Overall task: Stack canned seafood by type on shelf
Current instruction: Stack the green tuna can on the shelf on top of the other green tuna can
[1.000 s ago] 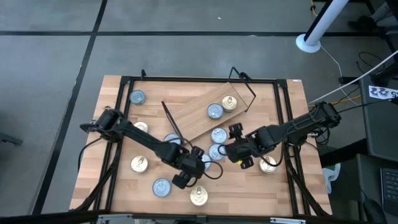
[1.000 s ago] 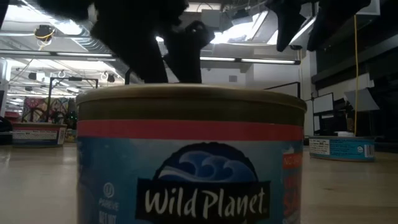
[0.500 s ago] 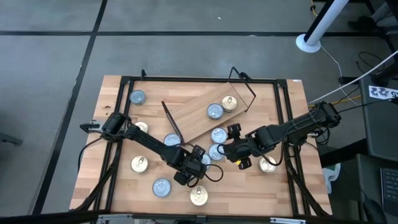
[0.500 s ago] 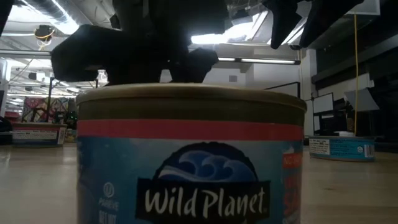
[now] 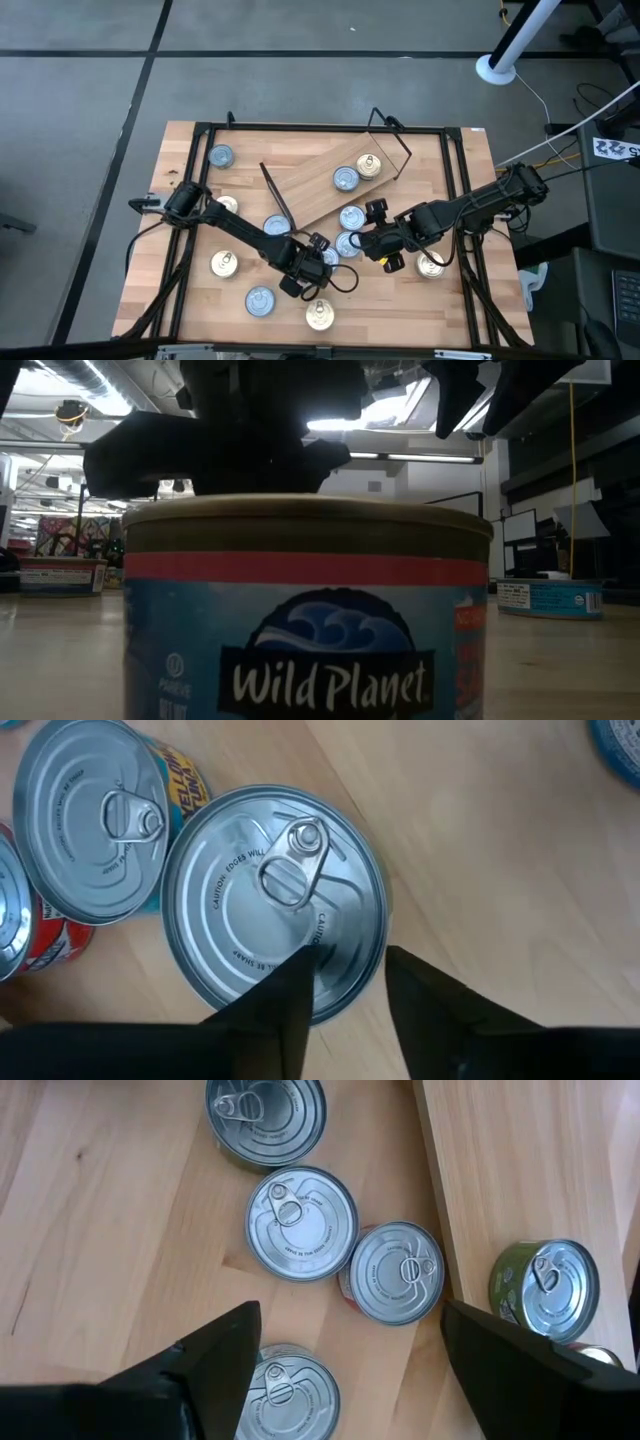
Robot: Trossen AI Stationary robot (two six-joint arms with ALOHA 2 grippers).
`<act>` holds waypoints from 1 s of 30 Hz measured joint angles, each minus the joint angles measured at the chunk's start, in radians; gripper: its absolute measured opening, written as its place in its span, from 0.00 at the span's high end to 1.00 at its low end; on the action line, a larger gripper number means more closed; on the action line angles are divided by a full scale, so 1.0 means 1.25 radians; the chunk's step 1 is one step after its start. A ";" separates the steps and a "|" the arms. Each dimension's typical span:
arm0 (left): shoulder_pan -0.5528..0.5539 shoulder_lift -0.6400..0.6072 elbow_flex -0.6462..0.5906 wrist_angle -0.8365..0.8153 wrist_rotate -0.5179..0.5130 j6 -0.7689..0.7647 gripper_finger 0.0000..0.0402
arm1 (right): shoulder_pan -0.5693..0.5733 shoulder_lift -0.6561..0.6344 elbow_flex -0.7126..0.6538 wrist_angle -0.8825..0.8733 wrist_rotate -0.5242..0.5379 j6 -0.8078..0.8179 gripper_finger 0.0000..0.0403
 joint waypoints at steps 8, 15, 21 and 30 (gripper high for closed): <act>0.000 0.000 0.000 -0.001 0.001 0.000 0.82 | 0.000 0.000 0.000 0.000 0.000 0.000 0.24; 0.000 -0.001 0.000 -0.002 0.003 0.023 0.82 | 0.000 0.000 0.000 -0.001 0.000 -0.001 0.24; 0.000 -0.001 0.000 -0.002 0.004 0.047 0.85 | 0.006 -0.022 0.000 -0.062 0.004 -0.008 0.24; 0.000 -0.001 0.000 0.001 0.004 0.050 0.95 | 0.034 -0.060 -0.004 -0.024 0.042 0.034 0.24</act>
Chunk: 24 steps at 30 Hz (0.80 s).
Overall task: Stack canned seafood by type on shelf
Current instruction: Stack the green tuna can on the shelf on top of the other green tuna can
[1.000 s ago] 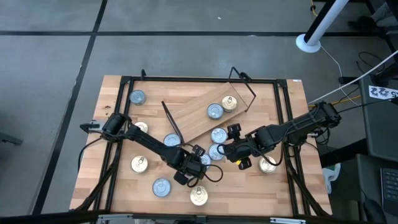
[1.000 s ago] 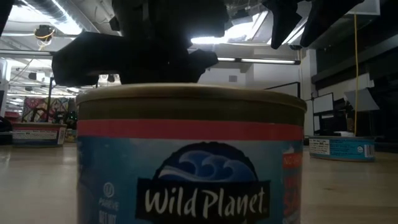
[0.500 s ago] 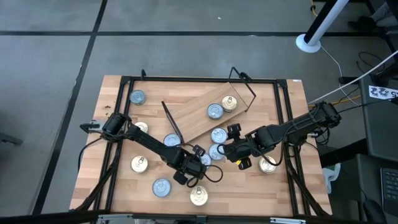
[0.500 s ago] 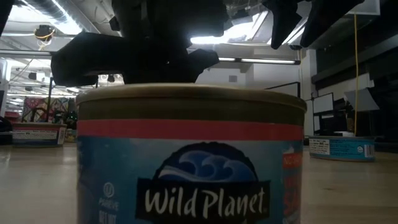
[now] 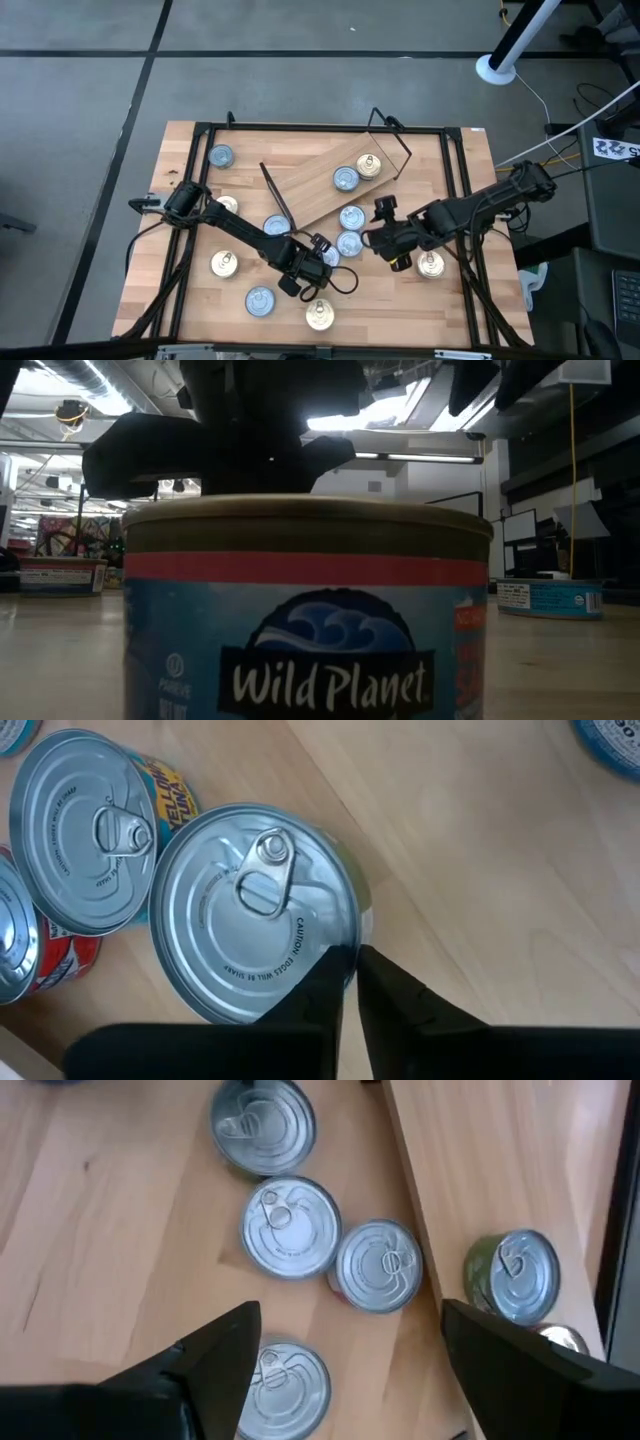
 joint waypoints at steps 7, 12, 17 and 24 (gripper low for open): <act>0.000 0.000 0.000 0.001 0.000 -0.002 1.00 | 0.018 -0.001 -0.142 0.183 0.017 -0.001 0.24; 0.002 -0.001 0.000 0.002 -0.001 -0.003 1.00 | 0.017 -0.001 -0.257 0.368 0.068 -0.025 0.24; 0.002 -0.001 0.000 0.014 -0.001 -0.009 1.00 | 0.017 -0.001 -0.333 0.515 0.069 -0.105 0.24; 0.017 -0.001 0.000 0.023 -0.001 -0.077 1.00 | 0.017 0.003 -0.361 0.570 0.064 -0.172 0.24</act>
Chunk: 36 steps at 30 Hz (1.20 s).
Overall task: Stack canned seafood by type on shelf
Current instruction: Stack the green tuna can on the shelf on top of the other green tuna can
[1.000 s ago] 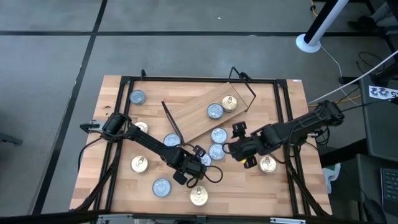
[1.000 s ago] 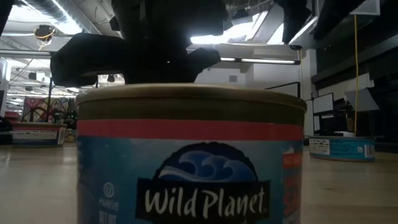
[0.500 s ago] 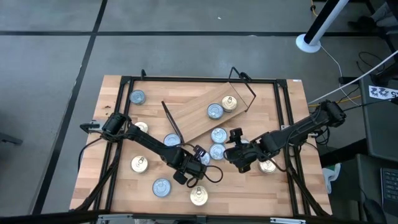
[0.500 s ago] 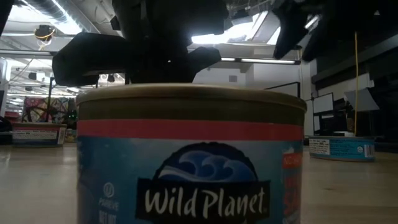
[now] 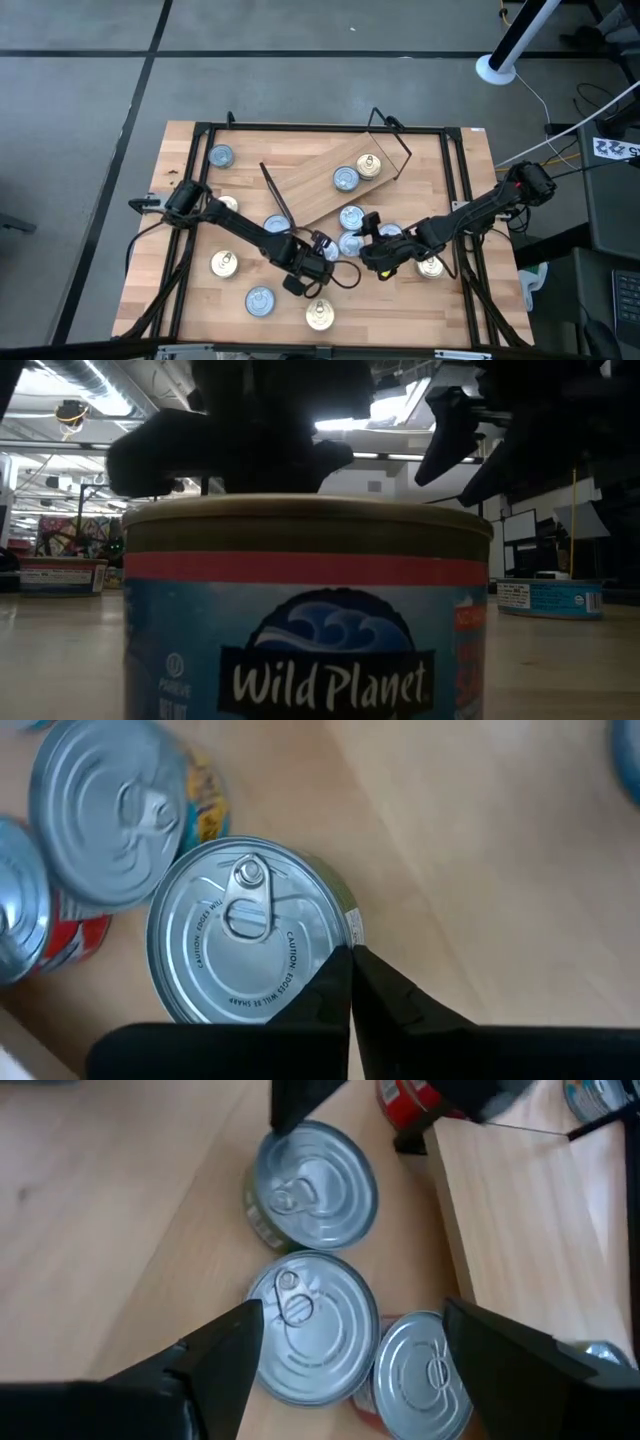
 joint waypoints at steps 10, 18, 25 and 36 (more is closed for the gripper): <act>0.028 -0.015 0.002 0.031 -0.001 -0.057 1.00 | 0.000 0.059 0.000 0.024 0.036 -0.165 0.24; 0.052 -0.031 0.004 0.046 0.001 -0.098 1.00 | 0.000 0.112 0.000 0.113 0.049 -0.167 0.24; 0.073 -0.032 0.004 0.063 0.001 -0.133 1.00 | 0.000 0.154 0.000 0.155 0.085 -0.161 0.24; 0.093 -0.032 0.004 0.089 0.002 -0.167 1.00 | 0.001 0.202 0.000 0.193 0.151 -0.137 0.24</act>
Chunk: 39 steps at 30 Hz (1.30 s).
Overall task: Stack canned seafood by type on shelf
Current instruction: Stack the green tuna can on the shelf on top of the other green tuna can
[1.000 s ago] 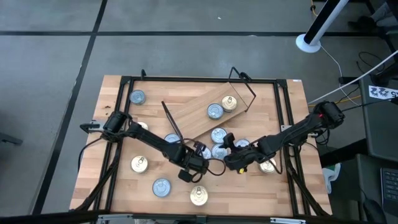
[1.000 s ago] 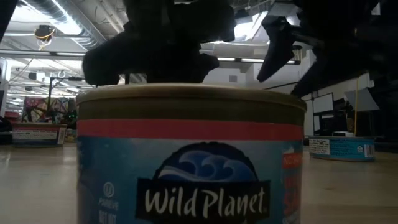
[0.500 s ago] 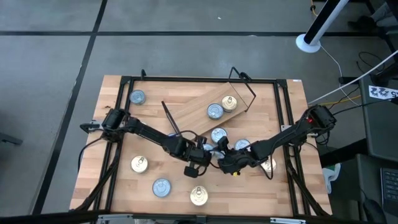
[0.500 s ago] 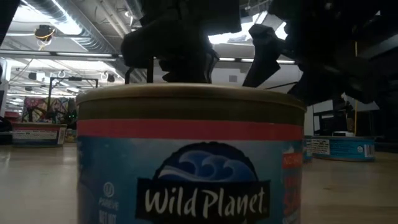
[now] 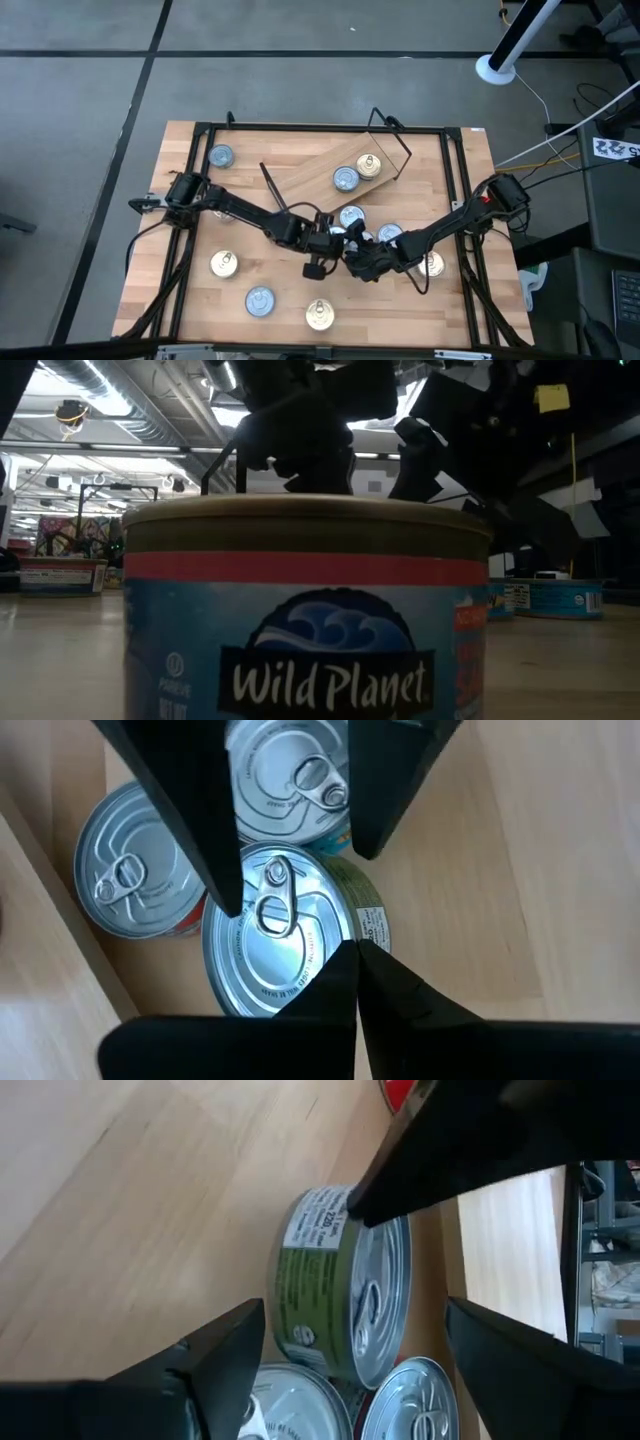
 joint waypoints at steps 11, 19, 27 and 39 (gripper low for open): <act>0.016 -0.001 0.000 0.019 0.000 -0.042 1.00 | 0.000 0.004 0.000 0.008 0.002 0.038 0.24; 0.021 -0.001 0.000 0.041 0.000 -0.072 1.00 | 0.000 0.038 0.000 0.010 0.064 0.040 0.24; 0.022 -0.001 0.001 0.050 0.014 -0.089 1.00 | 0.000 0.050 0.001 0.012 0.105 0.037 0.30; 0.021 -0.008 0.003 0.040 0.015 -0.062 0.92 | 0.000 0.051 0.000 0.017 0.075 0.035 0.67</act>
